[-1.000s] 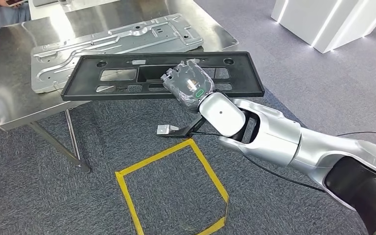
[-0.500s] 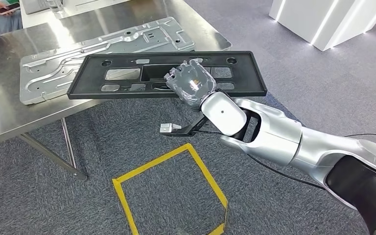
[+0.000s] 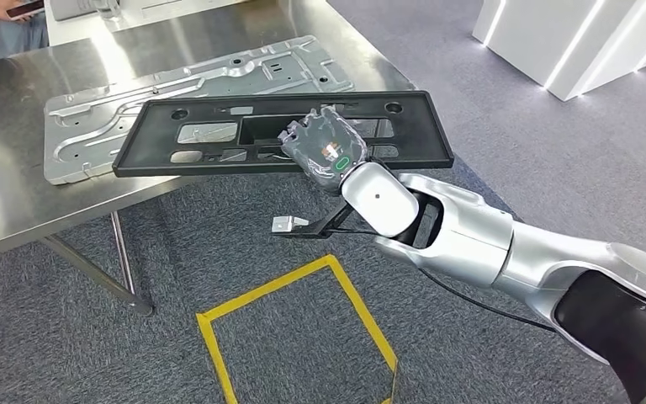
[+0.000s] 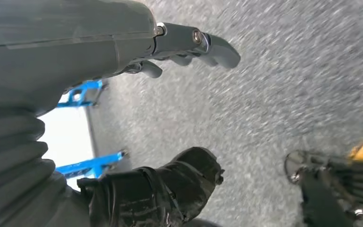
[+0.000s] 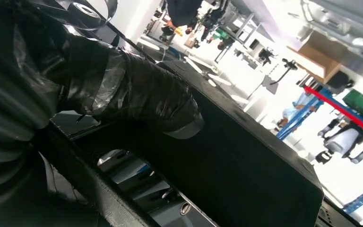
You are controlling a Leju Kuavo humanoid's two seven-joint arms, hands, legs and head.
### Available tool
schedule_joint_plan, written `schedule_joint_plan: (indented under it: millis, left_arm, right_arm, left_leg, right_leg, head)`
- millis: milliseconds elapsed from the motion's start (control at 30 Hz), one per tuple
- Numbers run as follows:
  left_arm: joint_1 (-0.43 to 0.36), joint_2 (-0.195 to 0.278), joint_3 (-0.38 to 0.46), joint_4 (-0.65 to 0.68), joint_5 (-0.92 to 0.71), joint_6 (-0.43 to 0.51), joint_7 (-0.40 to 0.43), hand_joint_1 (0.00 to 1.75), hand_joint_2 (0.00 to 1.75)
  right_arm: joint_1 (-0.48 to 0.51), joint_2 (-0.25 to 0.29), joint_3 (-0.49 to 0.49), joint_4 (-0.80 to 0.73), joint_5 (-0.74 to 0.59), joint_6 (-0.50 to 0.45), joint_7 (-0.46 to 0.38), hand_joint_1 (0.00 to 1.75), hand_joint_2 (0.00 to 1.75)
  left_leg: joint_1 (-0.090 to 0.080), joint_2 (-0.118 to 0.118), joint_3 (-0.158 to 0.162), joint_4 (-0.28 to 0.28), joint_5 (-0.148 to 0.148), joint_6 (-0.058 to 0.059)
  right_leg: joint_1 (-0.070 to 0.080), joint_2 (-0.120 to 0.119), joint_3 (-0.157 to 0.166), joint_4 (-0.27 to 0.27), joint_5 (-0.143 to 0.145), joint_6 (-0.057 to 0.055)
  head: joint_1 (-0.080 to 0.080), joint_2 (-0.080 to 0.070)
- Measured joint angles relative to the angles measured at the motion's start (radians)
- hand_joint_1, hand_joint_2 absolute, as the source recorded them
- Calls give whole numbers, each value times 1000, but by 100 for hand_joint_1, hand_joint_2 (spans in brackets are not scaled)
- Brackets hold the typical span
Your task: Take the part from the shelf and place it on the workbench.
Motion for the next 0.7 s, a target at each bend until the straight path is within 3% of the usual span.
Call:
schedule_joint_plan:
  millis: [67,167,233,267,333,367,400,433,467,533,600,700]
  left_arm:
    - [1,2,0,0,0,0,0,0,175]
    - [-1,4,0,1,-1,2,1,0,175]
    - [1,3,0,1,-1,2,3,0,175]
    - [1,3,0,1,-1,3,3,0,175]
    - [1,3,0,1,-1,4,3,0,175]
    - [1,3,0,1,-1,4,3,0,175]
    - [2,3,0,1,-1,4,3,0,175]
    - [4,3,0,1,-1,4,3,0,175]
    - [5,3,0,1,-1,4,3,0,175]
    - [7,4,0,1,-1,5,3,0,175]
    - [6,5,0,1,-1,6,3,0,175]
    - [5,5,0,1,-1,8,3,0,175]
  right_arm:
    - [-2,2,1,3,0,-2,0,175,175]
    - [-1,6,3,8,0,-2,-2,175,175]
    - [-1,7,3,11,-2,0,-4,175,175]
    - [-1,8,3,12,-2,2,-6,175,175]
    - [0,12,5,15,-3,3,-10,175,175]
    - [2,13,7,16,-4,4,-11,175,175]
    - [3,14,8,18,-6,4,-12,175,175]
    - [5,14,8,20,-9,3,-12,175,175]
    - [6,15,8,22,-11,3,-11,175,175]
    - [5,17,7,25,-14,1,-9,175,175]
    - [4,18,6,28,-17,0,-8,175,175]
    - [5,20,5,31,-18,-1,-8,175,175]
  left_leg:
    - [-2,-3,-1,16,-18,-10]
    - [-4,-4,-4,19,-27,-21]
    - [-2,0,-13,48,-46,-30]
    - [0,2,-35,91,-64,-35]
    - [3,5,-111,225,-106,-45]
    - [4,5,-150,283,-115,-47]
    - [5,5,-176,308,-106,-46]
    - [5,5,-181,294,-77,-44]
    - [4,5,-166,240,-32,-39]
    - [-1,5,-111,99,45,-24]
    - [-10,4,-77,24,63,-14]
    - [-12,5,-59,0,57,-7]
  right_leg:
    - [1,0,34,-82,28,-4]
    - [4,3,39,-94,18,-20]
    - [1,4,49,-100,14,-31]
    - [0,4,56,-101,10,-36]
    - [3,4,68,-102,1,-42]
    - [4,4,75,-102,-4,-44]
    - [6,4,82,-102,-10,-44]
    - [7,4,91,-102,-16,-44]
    - [8,5,101,-102,-22,-43]
    - [10,6,119,-105,-34,-40]
    - [9,8,124,-109,-41,-32]
    - [6,8,131,-117,-47,-15]
  head:
    - [1,0]
    - [-3,0]
    - [-6,0]
    - [-7,0]
    - [-8,0]
    - [-8,0]
    - [-8,0]
    - [-8,0]
    - [-8,0]
    - [-7,0]
    - [-7,0]
    - [-6,0]
